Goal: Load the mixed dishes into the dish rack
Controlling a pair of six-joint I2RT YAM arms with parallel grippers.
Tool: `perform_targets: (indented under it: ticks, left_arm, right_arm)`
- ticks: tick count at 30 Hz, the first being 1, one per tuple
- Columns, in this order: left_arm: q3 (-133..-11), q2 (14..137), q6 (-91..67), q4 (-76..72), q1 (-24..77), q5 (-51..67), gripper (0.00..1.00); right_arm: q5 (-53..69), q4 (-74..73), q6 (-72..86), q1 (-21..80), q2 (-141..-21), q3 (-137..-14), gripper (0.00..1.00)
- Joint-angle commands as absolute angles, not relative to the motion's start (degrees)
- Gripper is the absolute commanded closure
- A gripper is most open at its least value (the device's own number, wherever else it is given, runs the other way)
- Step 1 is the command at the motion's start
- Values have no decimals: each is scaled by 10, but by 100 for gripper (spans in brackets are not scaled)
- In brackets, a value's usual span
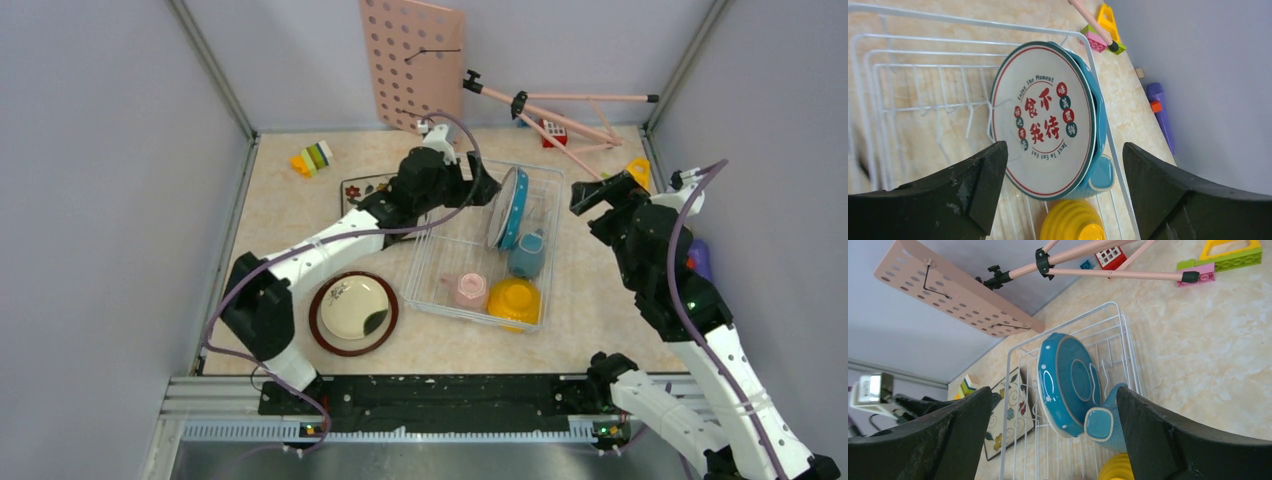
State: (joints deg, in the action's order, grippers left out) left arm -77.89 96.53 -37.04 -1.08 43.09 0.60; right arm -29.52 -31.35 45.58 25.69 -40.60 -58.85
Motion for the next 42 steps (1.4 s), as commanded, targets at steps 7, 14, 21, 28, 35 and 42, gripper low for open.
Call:
perform_targets:
  ticks: [7, 14, 21, 28, 35, 42]
  left_arm:
    - [-679, 783, -316, 71, 302, 5, 2]
    - [-511, 719, -411, 20, 160, 32, 2]
    - [-437, 723, -438, 8, 80, 99, 2]
    - [-424, 648, -434, 166, 77, -40, 6]
    - [-424, 538, -531, 399, 78, -118, 25]
    - [-400, 485, -579, 514, 78, -91, 20]
  right_arm:
    - [-299, -292, 433, 254, -395, -586, 8]
    - [-182, -227, 366, 254, -387, -563, 9]
    - [-90, -199, 311, 254, -387, -558, 9]
    - [-65, -188, 303, 254, -389, -546, 10]
    - [-49, -181, 312, 254, -389, -529, 10]
    - [-40, -176, 330, 254, -372, -507, 10]
